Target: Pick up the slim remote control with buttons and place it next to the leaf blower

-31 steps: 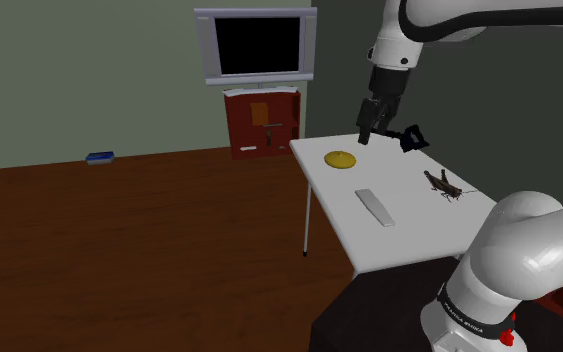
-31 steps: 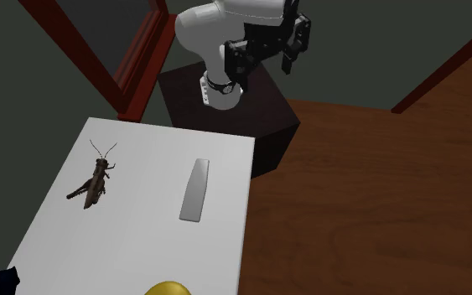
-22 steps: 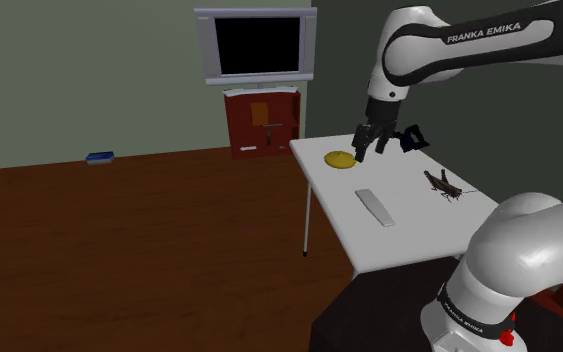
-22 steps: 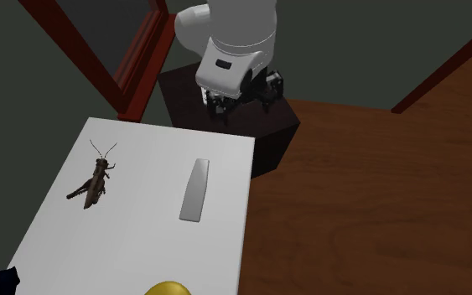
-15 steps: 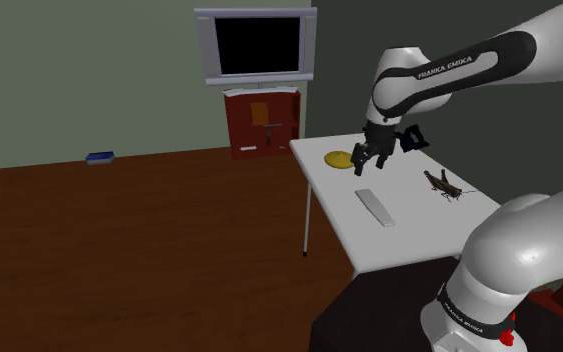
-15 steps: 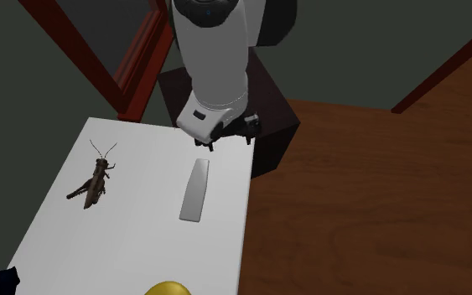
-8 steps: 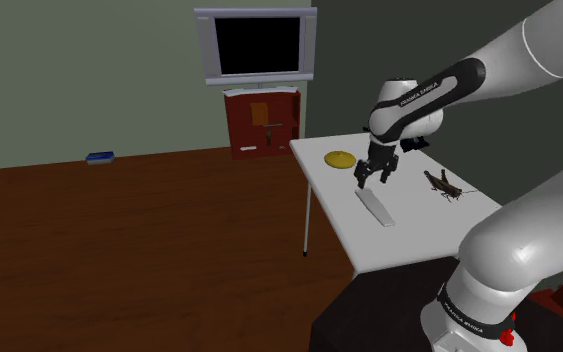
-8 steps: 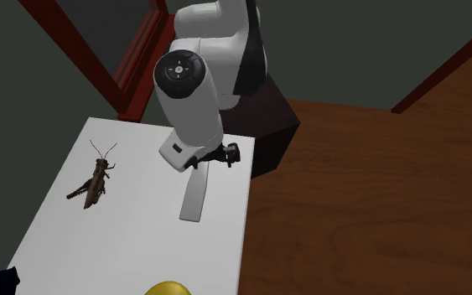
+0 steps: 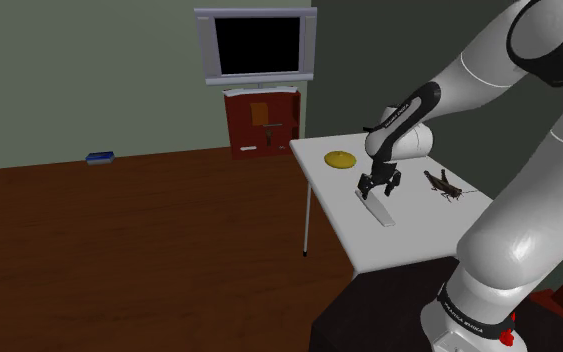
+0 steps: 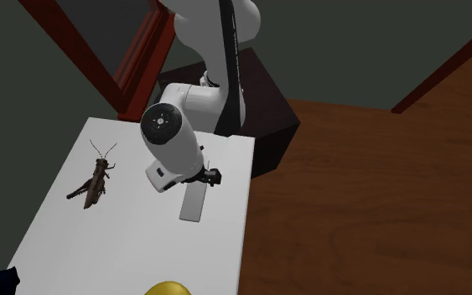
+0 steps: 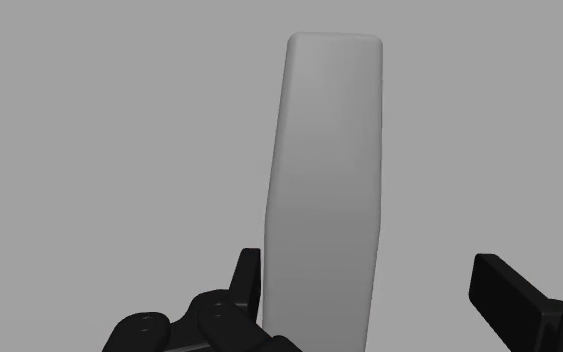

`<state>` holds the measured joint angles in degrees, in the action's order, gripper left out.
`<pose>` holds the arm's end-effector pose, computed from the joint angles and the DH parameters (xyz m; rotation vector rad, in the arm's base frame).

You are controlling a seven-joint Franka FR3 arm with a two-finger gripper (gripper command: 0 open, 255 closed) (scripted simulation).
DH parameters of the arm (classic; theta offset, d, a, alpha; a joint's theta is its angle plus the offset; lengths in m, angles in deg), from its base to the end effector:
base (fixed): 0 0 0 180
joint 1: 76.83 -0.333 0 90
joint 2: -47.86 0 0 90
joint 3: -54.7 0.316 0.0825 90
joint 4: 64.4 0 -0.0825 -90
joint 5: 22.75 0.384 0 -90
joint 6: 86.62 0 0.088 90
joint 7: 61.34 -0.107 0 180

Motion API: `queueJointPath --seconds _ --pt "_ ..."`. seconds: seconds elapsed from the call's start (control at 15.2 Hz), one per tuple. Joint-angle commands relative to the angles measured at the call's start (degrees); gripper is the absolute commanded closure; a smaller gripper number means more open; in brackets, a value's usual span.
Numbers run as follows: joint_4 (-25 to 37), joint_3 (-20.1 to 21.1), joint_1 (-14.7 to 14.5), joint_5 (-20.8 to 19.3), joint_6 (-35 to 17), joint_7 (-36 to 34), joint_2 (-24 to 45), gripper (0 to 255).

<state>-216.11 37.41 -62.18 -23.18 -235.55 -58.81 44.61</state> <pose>0.3609 -0.2232 0.2617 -3.0310 0.7844 -0.0145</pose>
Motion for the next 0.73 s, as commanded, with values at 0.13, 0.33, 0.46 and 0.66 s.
queueJointPath --seconds 0.13,0.33,0.46,0.66 --pt "0.3 -0.7 0.5 2.6 -4.4 1.8 4.9 0" --pt "0.3 -0.2 0.4 4.9 -7.1 3.4 7.7 0" --pt "0.5 0.4 0.6 7.1 -9.2 5.0 10.2 0" --pt "0.5 0.5 0.7 7.1 -9.2 5.0 10.2 0"
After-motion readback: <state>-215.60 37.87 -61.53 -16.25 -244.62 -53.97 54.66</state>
